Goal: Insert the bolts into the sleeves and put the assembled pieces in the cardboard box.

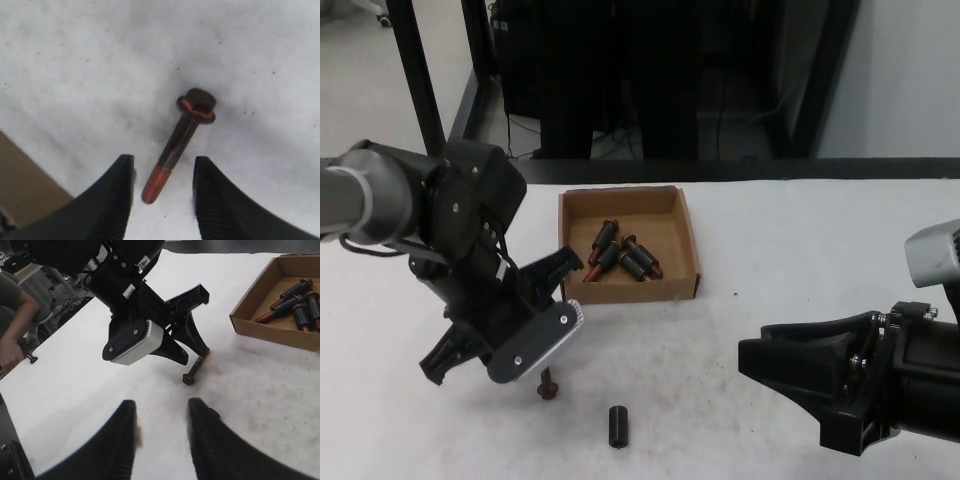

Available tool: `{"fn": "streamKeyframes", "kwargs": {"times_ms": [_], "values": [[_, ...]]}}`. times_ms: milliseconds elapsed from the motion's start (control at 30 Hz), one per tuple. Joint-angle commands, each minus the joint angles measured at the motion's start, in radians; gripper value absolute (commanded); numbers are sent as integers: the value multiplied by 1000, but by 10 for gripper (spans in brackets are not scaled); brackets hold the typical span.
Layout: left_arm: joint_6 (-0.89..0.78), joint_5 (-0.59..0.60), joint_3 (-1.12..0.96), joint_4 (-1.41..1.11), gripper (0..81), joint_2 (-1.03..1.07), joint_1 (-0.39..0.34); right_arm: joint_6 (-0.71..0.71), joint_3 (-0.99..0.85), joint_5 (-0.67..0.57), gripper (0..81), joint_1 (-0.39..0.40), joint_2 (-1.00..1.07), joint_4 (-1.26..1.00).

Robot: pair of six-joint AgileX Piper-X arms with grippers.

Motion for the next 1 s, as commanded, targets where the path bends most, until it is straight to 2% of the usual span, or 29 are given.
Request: {"fn": "streamKeyframes", "kwargs": {"times_ms": [0,700,767,967], "values": [[19,-33,-10,51,372,47,-20,-10,1,-8,330,2,-2,-24],[144,-45,-10,54,364,65,-42,-54,1,-16,330,2,-2,-32],[147,-45,-10,54,314,65,-42,-54,1,-16,330,2,-2,-32],[150,-33,-10,49,41,65,-42,-30,6,-16,330,2,-2,-29]]}}
